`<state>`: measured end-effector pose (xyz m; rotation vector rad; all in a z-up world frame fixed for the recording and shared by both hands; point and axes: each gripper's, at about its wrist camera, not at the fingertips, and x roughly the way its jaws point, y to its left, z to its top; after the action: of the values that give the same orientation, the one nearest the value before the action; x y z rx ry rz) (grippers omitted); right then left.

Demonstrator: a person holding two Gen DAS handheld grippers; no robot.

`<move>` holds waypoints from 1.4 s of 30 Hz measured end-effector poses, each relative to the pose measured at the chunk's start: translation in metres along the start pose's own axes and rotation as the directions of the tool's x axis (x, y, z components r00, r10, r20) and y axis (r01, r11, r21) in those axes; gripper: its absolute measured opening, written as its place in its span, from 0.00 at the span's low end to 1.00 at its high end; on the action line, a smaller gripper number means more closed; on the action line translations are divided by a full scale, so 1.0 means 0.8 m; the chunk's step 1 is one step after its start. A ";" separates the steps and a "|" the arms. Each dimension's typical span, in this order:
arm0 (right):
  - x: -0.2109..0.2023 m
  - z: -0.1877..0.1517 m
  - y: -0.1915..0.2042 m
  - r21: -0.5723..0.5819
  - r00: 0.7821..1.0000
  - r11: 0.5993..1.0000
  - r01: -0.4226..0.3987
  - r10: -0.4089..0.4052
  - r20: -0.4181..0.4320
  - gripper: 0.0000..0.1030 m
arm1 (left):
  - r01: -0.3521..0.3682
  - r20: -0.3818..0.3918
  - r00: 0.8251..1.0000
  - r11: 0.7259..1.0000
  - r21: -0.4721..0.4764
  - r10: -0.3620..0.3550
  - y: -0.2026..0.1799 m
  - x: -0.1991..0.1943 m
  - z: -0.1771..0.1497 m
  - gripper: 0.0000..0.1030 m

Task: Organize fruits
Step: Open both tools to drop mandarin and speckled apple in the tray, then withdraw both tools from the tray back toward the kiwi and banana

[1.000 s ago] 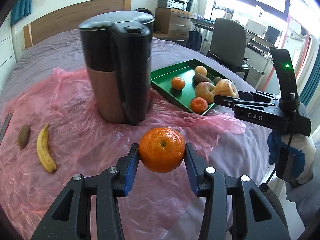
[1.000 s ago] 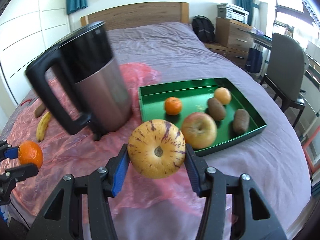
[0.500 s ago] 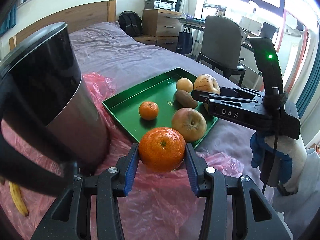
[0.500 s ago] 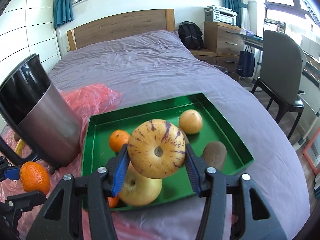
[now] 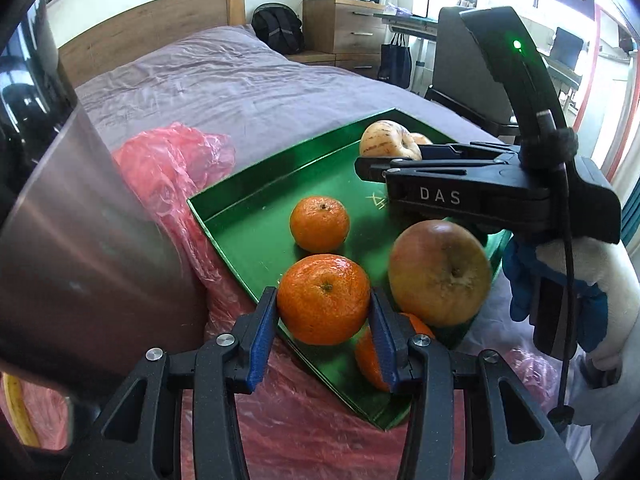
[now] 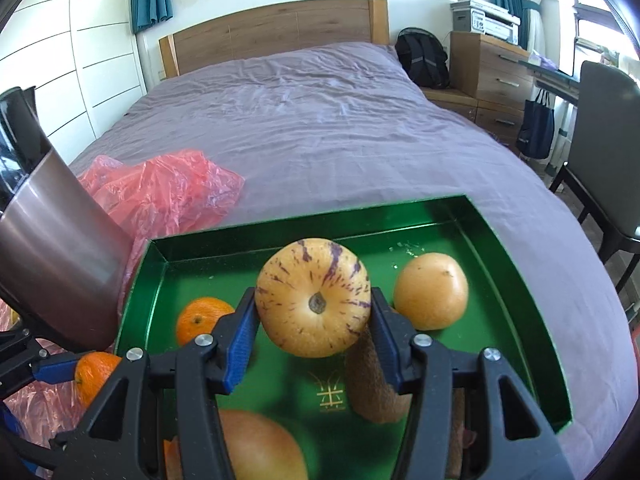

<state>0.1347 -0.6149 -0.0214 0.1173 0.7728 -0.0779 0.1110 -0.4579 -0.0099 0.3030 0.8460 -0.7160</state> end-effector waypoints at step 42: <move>-0.022 -0.001 0.020 -0.040 1.000 0.999 0.026 -0.026 0.000 0.63 | -0.013 0.064 0.998 1.000 0.011 0.012 -0.017 -0.026 0.007 0.56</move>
<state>0.1230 -0.5981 -0.0084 0.0698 0.7757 -0.0869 0.0955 -0.4608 0.0102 0.2939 0.7787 -0.7156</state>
